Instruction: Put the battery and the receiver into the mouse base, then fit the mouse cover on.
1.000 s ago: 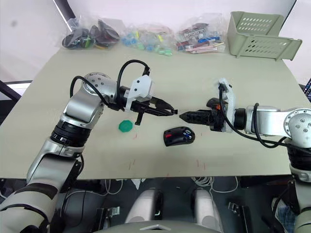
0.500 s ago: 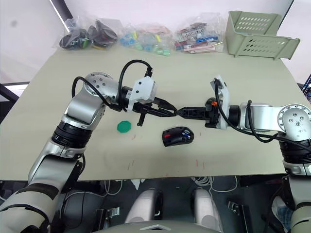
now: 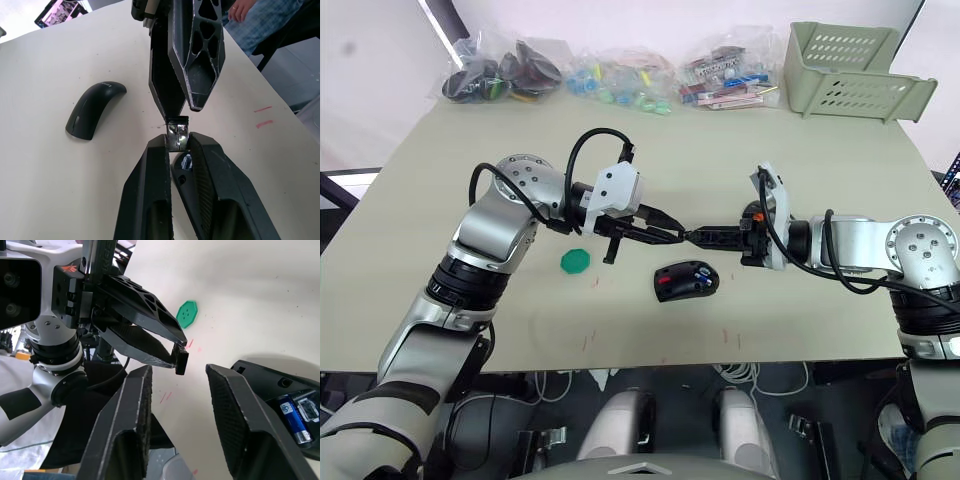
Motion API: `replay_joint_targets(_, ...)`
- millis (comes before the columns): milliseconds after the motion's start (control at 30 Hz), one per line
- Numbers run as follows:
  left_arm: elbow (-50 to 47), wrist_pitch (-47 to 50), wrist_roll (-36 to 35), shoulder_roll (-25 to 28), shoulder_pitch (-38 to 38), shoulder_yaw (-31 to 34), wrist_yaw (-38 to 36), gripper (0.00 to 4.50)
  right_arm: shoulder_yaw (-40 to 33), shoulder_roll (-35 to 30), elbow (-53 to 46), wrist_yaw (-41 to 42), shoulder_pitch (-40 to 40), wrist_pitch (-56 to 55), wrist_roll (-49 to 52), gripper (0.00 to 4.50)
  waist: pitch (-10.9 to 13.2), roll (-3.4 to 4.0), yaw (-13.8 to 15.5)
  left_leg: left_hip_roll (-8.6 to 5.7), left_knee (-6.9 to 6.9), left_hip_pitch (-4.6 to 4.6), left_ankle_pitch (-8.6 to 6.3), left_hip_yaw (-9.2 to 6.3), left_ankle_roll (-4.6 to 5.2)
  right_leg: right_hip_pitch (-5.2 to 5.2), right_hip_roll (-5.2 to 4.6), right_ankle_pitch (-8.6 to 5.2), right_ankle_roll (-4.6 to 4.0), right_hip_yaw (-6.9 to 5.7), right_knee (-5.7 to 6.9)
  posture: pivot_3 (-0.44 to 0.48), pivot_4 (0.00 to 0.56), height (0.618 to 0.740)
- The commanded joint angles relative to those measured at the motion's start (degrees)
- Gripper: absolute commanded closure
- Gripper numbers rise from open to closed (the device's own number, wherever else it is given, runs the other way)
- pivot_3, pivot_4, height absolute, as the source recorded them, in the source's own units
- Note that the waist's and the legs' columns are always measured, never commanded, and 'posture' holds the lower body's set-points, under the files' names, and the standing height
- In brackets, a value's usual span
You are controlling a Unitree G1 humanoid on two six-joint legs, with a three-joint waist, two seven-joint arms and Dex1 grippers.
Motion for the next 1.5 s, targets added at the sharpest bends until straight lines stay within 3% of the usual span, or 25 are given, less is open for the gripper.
replay_joint_targets(33, -2.28, -0.30, -0.81, 0.44, 0.04, 1.42, 0.24, 3.95, -0.74, 0.30, -0.89, 0.18, -1.29, 0.03, 1.98, 2.72, 0.00, 0.00, 0.00, 0.00, 0.00, 0.00, 0.00, 0.00, 0.00, 0.00, 0.00, 0.00, 0.00, 0.00, 0.00, 0.000, 0.150, 0.740)
replay_joint_targets(1500, -4.07, -0.79, -0.93, 0.52, 1.22, 1.14, -0.11, 3.95, -1.11, 1.90, 0.14, -0.68, -0.61, 0.92, 1.98, 2.72, 0.01, 0.01, -0.02, 0.00, -0.02, -0.01, 0.00, 0.02, 0.01, -0.04, 0.00, 0.00, 0.00, 0.02, -0.01, 0.000, 0.150, 0.740)
